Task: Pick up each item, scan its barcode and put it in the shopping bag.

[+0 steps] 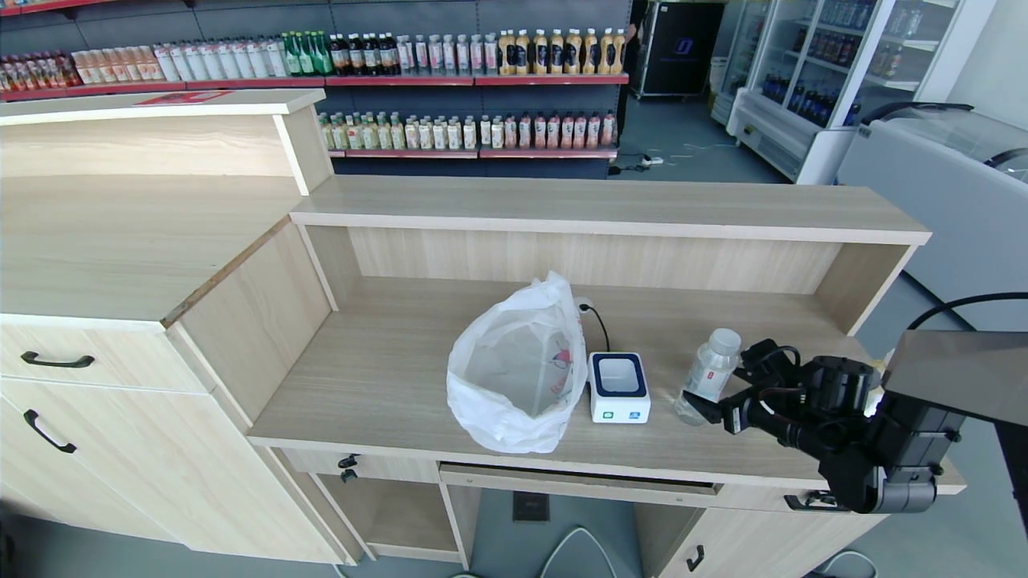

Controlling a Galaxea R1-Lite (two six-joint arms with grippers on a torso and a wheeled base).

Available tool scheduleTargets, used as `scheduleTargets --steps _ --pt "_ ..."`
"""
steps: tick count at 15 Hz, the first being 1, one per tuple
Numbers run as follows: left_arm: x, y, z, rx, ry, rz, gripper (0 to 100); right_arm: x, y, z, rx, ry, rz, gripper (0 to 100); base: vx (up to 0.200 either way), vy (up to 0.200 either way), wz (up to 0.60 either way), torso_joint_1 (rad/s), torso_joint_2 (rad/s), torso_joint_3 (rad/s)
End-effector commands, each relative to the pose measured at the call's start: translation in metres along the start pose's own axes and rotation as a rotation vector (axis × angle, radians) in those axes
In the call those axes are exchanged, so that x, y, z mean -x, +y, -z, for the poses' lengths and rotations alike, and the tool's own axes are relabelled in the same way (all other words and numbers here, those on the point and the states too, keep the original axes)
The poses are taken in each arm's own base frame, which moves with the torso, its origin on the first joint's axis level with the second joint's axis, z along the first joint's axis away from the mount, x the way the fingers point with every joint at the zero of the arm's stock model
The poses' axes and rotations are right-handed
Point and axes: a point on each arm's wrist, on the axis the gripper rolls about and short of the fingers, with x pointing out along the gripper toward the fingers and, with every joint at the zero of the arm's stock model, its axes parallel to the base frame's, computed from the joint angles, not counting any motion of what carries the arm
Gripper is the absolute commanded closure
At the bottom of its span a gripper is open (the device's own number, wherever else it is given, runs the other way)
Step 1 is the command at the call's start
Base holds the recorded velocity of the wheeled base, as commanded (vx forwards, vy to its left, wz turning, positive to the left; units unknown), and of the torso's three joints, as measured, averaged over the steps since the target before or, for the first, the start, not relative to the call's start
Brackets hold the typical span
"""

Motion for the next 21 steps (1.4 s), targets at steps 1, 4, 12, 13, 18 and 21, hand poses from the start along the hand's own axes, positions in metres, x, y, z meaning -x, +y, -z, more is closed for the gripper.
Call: scheduleTargets --steps 1,4,12,13,18,21 --pt "0.0 0.0 0.0 0.0 0.0 0.0 0 -0.004 0.004 0.001 0.001 -0.001 -0.014 0 0.0 0.0 0.0 0.0 0.0 0.0" --pt "0.0 0.0 0.0 0.0 0.0 0.0 0 -0.012 0.006 -0.001 0.007 -0.021 -0.021 0 0.0 0.0 0.0 0.0 0.0 0.0" --pt "0.0 0.0 0.0 0.0 0.0 0.0 0 -0.026 0.01 0.0 0.009 -0.039 -0.037 0 0.0 0.0 0.0 0.0 0.0 0.0" --pt "0.0 0.0 0.0 0.0 0.0 0.0 0 -0.028 0.011 -0.001 0.004 -0.048 -0.039 0 0.0 0.0 0.0 0.0 0.0 0.0" --pt "0.0 0.0 0.0 0.0 0.0 0.0 0 -0.031 0.01 -0.002 -0.009 -0.06 -0.036 100 0.0 0.0 0.0 0.0 0.0 0.0" --pt "0.0 0.0 0.0 0.0 0.0 0.0 0 -0.031 0.009 0.0 -0.016 -0.059 -0.036 100 0.0 0.0 0.0 0.0 0.0 0.0"
